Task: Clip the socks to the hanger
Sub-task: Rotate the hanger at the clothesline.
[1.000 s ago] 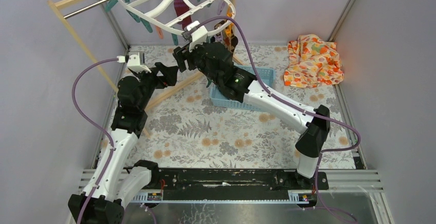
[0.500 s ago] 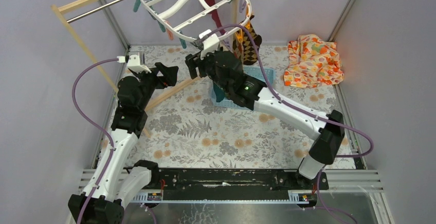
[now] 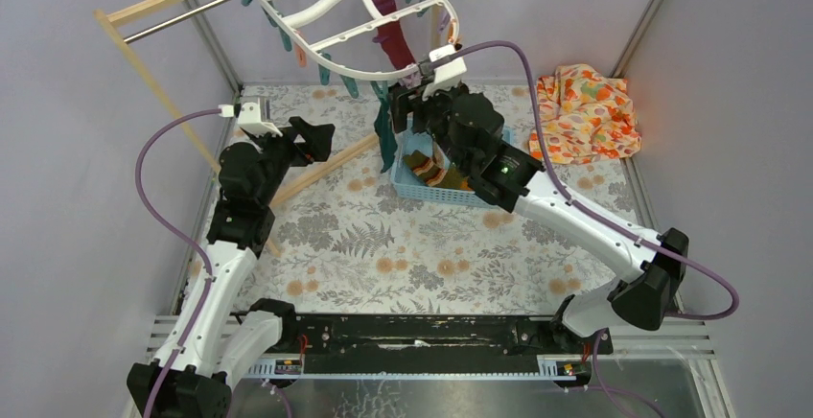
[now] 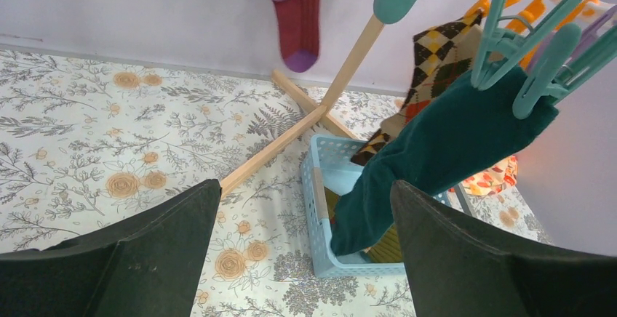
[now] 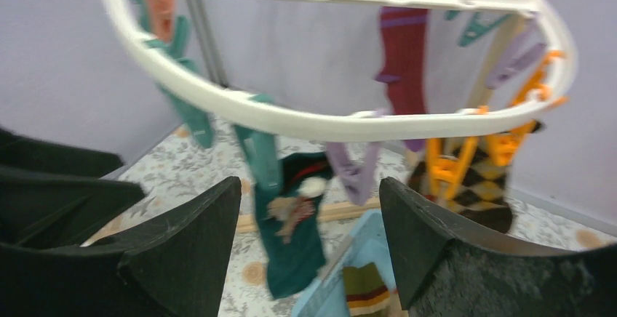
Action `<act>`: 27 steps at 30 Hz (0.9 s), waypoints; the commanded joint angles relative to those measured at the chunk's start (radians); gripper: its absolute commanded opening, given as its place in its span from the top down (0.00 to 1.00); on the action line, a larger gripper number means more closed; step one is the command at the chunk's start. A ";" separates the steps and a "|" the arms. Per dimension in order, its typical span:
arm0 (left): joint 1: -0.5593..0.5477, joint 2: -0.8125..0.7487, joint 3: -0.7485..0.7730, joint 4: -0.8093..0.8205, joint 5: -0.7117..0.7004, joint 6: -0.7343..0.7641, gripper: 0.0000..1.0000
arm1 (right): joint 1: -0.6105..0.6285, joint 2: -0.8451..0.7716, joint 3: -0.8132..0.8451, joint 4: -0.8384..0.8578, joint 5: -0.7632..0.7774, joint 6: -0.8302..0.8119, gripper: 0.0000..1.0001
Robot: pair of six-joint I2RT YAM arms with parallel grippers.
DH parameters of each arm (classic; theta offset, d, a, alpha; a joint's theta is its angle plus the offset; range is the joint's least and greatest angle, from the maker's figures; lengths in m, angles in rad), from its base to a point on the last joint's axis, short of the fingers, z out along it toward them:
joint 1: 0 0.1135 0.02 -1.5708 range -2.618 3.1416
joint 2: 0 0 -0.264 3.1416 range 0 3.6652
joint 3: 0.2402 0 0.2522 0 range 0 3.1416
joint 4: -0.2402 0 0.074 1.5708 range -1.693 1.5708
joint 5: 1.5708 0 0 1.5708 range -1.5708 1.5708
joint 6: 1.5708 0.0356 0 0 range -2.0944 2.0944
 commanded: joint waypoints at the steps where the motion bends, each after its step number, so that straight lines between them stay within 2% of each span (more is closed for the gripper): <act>1: 0.001 -0.027 0.013 0.018 0.009 -0.006 0.05 | -0.074 -0.047 -0.001 0.025 0.024 0.015 0.23; 13: 0.001 -0.087 0.012 0.086 0.003 -0.024 0.06 | -0.095 -0.104 0.037 0.004 -0.198 0.155 0.24; 16: 0.001 -0.121 0.059 0.098 -0.082 -0.016 0.07 | -0.095 -0.144 0.011 0.013 -0.197 0.163 0.24; 19: 0.002 -0.089 0.144 0.023 -0.191 0.017 0.07 | -0.095 -0.161 0.029 -0.020 -0.241 0.188 0.24; 22: 0.001 -0.055 0.190 -0.011 -0.224 0.030 0.06 | -0.073 -0.137 0.041 -0.015 -0.334 0.238 0.25; 27: 0.003 -0.046 0.176 -0.001 -0.204 -0.009 0.06 | 0.040 -0.012 0.099 -0.014 -0.287 0.207 0.25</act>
